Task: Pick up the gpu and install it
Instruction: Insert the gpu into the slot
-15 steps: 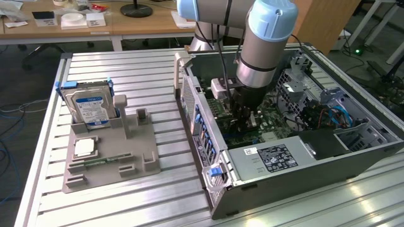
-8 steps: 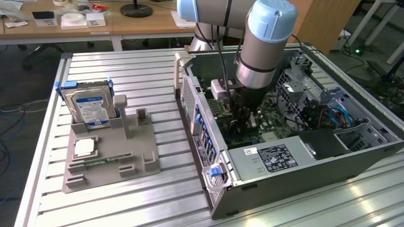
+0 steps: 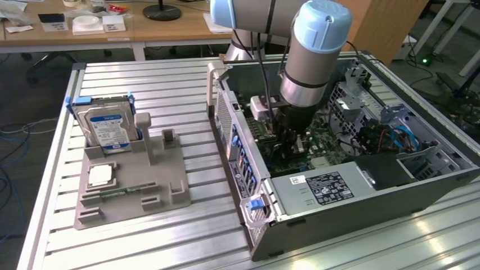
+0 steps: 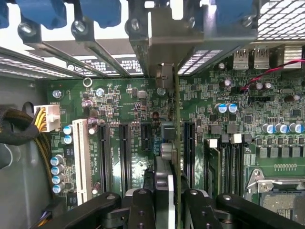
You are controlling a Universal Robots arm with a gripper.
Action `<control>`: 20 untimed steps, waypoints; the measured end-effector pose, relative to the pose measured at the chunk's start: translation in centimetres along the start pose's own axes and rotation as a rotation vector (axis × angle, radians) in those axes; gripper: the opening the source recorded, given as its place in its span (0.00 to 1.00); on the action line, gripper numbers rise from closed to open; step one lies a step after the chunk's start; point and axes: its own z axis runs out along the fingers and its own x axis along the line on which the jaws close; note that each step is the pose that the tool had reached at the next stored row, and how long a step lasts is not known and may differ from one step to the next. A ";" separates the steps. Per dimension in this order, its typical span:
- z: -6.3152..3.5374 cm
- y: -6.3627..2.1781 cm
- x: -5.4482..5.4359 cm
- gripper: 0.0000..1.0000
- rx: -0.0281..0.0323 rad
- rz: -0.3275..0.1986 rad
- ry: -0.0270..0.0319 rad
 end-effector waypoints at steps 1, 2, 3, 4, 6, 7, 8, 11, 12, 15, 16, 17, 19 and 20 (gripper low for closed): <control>0.00 0.00 0.0 0.28 0.0001 0.000 0.0000; 0.00 0.00 0.0 0.28 0.0002 0.000 0.0000; 0.00 0.00 0.0 0.28 0.0002 0.000 0.0000; 0.00 0.00 0.0 0.28 0.0002 0.000 0.0000; 0.00 0.00 0.0 0.28 0.0002 0.000 0.0000; 0.00 0.00 0.0 0.28 0.0002 0.000 0.0001; 0.00 0.00 0.0 0.28 0.0002 0.000 0.0001; 0.00 -0.01 0.0 0.28 0.0002 0.000 0.0000; 0.00 0.00 0.0 0.28 0.0002 0.000 0.0001; 0.05 0.00 0.0 0.29 0.0006 0.000 -0.0018; 0.01 0.00 0.0 0.29 0.0007 0.000 -0.0009; -0.07 0.00 0.0 0.35 0.0003 0.000 0.0000; -0.37 -0.02 0.0 0.35 0.0012 0.000 -0.0002; -0.71 -0.03 0.0 0.35 0.0017 0.000 -0.0002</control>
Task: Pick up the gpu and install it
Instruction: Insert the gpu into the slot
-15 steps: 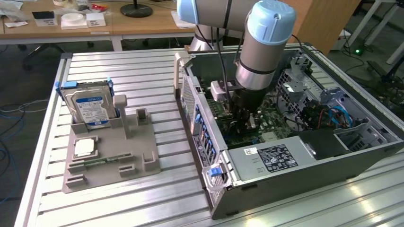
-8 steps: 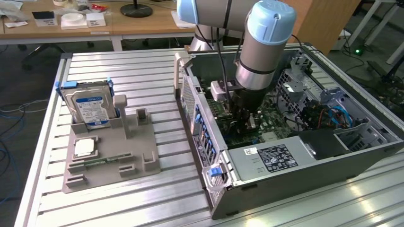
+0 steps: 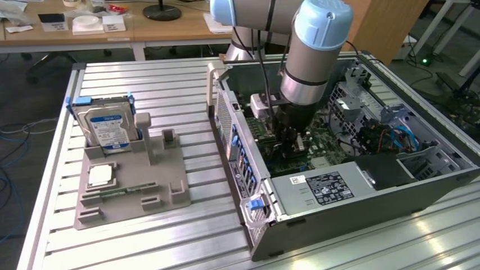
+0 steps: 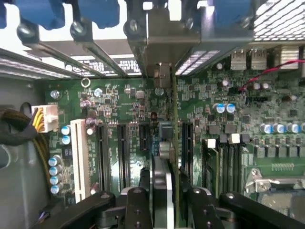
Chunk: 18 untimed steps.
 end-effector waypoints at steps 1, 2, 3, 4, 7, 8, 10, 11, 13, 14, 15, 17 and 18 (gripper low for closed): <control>-0.36 -0.01 0.0 0.35 0.0006 0.000 0.0002; -0.70 -0.02 0.0 0.35 0.0015 0.000 0.0000; -1.09 -0.02 0.0 0.35 0.0020 0.000 0.0000; -1.50 -0.03 0.0 0.35 0.0024 0.000 0.0001; -2.82 -0.06 0.0 0.35 0.0036 0.000 0.0000; -3.22 -0.07 0.0 0.35 0.0038 0.000 -0.0001; -4.04 -0.09 0.0 0.35 0.0044 0.000 0.0001; -4.41 -0.10 0.0 0.35 0.0047 0.000 0.0000; -5.04 -0.12 0.0 0.35 0.0061 0.000 -0.0001; -5.16 -0.12 0.0 0.35 0.0065 0.000 0.0000; -5.16 -0.12 0.0 0.35 0.0067 0.000 -0.0003; -5.16 -0.12 0.0 0.35 0.0067 0.000 -0.0002; -5.16 -0.12 0.0 0.35 0.0067 0.000 -0.0002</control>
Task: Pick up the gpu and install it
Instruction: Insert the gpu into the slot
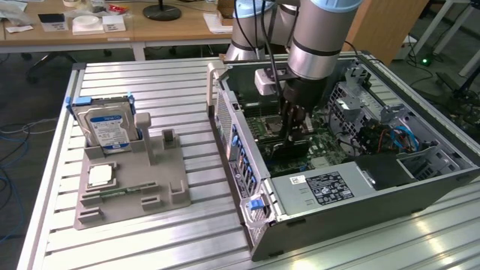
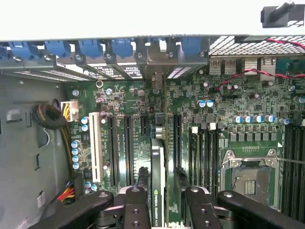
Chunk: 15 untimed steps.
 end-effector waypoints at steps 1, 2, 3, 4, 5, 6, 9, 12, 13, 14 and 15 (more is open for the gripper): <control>0.00 0.00 0.0 0.34 -0.0001 0.000 0.0001; -0.01 0.00 0.0 0.28 -0.0001 0.000 0.0001; 0.00 0.00 0.0 0.22 0.0000 0.000 0.0001; -0.01 0.00 0.0 0.22 -0.0001 0.000 0.0002; 0.00 0.00 0.0 0.16 0.0000 0.000 0.0001; -0.01 0.00 0.0 0.10 -0.0001 0.000 0.0001; -0.01 0.00 0.0 0.11 -0.0001 0.000 0.0001; 0.00 0.00 0.0 0.11 -0.0001 0.000 0.0001; 0.00 0.00 0.0 0.11 -0.0001 0.000 0.0001; 0.00 0.00 0.0 0.11 -0.0001 0.000 0.0001; 0.00 0.00 0.0 0.11 -0.0001 0.000 0.0001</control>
